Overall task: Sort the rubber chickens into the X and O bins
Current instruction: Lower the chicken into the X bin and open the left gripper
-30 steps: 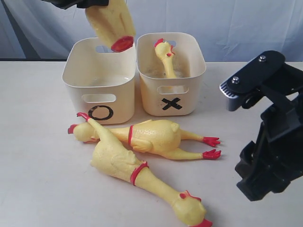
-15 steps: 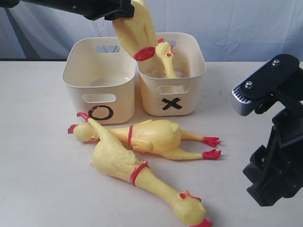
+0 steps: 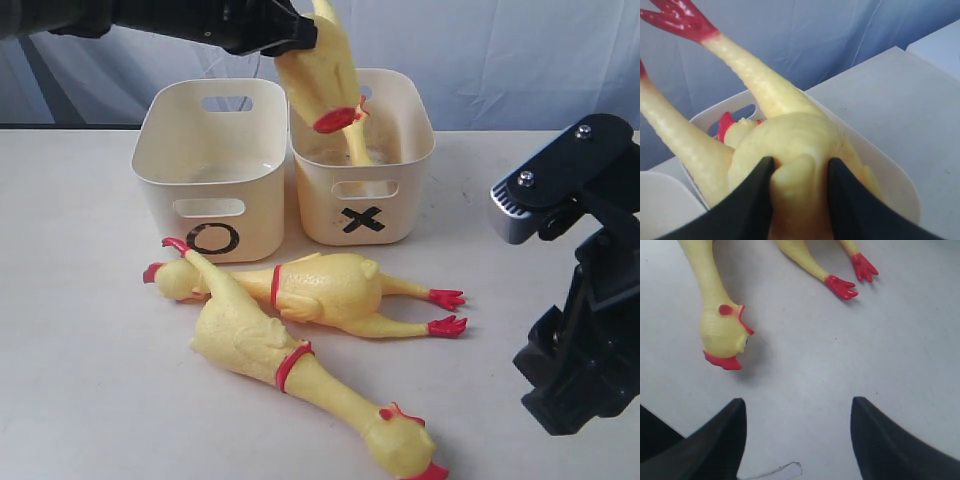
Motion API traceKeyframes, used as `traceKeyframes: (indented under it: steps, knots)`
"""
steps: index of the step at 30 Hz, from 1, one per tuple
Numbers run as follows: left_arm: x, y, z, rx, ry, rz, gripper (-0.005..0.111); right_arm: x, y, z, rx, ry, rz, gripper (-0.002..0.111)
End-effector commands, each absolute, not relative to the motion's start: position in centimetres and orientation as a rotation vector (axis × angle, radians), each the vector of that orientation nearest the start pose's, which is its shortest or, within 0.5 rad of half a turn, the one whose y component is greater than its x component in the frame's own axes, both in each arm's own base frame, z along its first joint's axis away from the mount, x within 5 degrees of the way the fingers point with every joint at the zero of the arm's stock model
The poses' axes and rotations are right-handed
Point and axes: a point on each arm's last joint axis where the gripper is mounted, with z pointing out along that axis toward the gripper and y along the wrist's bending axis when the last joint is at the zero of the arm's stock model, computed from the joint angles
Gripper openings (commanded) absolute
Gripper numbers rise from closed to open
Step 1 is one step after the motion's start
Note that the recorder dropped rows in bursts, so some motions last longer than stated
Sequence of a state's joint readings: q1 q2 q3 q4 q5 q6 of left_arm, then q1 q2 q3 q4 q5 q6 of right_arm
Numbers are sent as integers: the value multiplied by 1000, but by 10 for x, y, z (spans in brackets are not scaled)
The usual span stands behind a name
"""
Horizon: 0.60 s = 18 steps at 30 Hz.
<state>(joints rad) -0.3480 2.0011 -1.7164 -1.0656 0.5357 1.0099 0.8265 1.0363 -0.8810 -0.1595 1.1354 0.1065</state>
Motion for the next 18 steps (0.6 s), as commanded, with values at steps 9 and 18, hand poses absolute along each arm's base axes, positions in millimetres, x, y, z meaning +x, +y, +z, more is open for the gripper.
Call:
traceKeyframes:
  steps: [9, 18]
  knots:
    - [442, -222, 274, 736, 1912, -671, 11, 127, 118, 307, -1016, 2529, 30, 58]
    - [444, -222, 275, 696, 1910, -681, 49, 127, 118, 307, -1016, 2527, 31, 58]
